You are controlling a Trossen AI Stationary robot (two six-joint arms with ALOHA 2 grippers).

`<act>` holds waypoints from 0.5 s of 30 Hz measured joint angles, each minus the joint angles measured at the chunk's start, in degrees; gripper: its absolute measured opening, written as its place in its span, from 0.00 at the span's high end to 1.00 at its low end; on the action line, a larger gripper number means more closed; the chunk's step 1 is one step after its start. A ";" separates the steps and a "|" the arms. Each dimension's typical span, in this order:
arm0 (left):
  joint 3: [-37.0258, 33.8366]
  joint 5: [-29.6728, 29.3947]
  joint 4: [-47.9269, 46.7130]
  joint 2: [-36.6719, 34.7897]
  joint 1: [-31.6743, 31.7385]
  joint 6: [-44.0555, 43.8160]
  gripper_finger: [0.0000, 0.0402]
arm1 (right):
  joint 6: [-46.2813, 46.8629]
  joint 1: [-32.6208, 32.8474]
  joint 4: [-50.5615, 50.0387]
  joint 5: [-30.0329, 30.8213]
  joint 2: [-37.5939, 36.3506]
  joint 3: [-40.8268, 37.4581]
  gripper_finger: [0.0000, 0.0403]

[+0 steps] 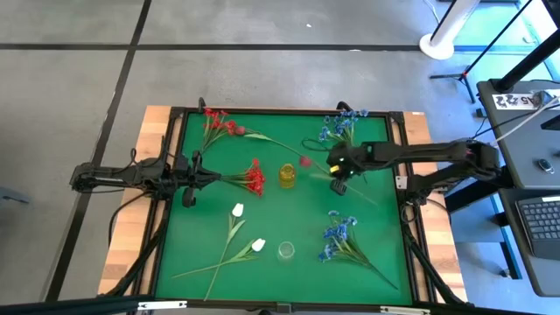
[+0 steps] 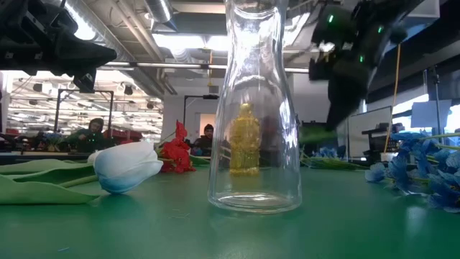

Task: Sort flowers into vase by color
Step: Put the bottom dark red flower into the yellow vase

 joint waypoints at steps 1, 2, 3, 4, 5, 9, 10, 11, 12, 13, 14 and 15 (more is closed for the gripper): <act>0.01 -0.02 0.00 0.02 0.01 0.00 0.98 | -0.17 0.00 -0.40 1.15 -1.96 0.66 0.99; 0.00 -0.02 0.04 0.00 0.02 -0.01 0.98 | -0.28 0.00 -0.13 2.30 -4.01 1.19 0.99; 0.02 -0.02 0.02 0.02 0.00 -0.01 0.98 | -0.27 0.00 1.12 3.30 -6.30 1.50 0.99; 0.02 -0.02 0.00 0.02 0.00 -0.01 0.98 | -0.20 0.00 4.27 3.78 -8.45 1.55 0.99; 0.02 -0.02 0.02 0.02 0.01 0.00 0.98 | -0.18 0.00 8.60 3.73 -10.40 1.54 1.00; 0.02 -0.02 0.02 0.00 0.02 -0.01 0.98 | -1.41 0.00 29.12 0.46 -15.55 0.46 1.00; 0.02 -0.02 0.02 0.00 0.02 0.01 0.98 | -2.37 0.00 34.48 -0.82 -15.86 -0.26 1.00; 0.00 -0.02 0.04 0.02 0.00 0.01 0.98 | -3.14 0.00 40.10 -2.02 -15.88 -0.98 1.00; 0.00 0.00 0.00 0.00 0.00 0.01 0.98 | -3.21 0.00 45.30 -3.05 -15.69 -1.59 1.00; 0.01 -0.01 -0.01 0.01 0.01 0.00 0.98 | -3.33 0.00 49.99 -3.92 -15.25 -2.20 1.00; 0.02 -0.02 0.06 0.01 0.01 -0.01 0.98 | -3.70 0.00 54.51 -4.51 -14.48 -2.57 1.00; 0.01 -0.01 0.02 0.02 0.02 0.00 0.98 | -4.25 0.02 57.97 -4.76 -13.57 -2.61 1.00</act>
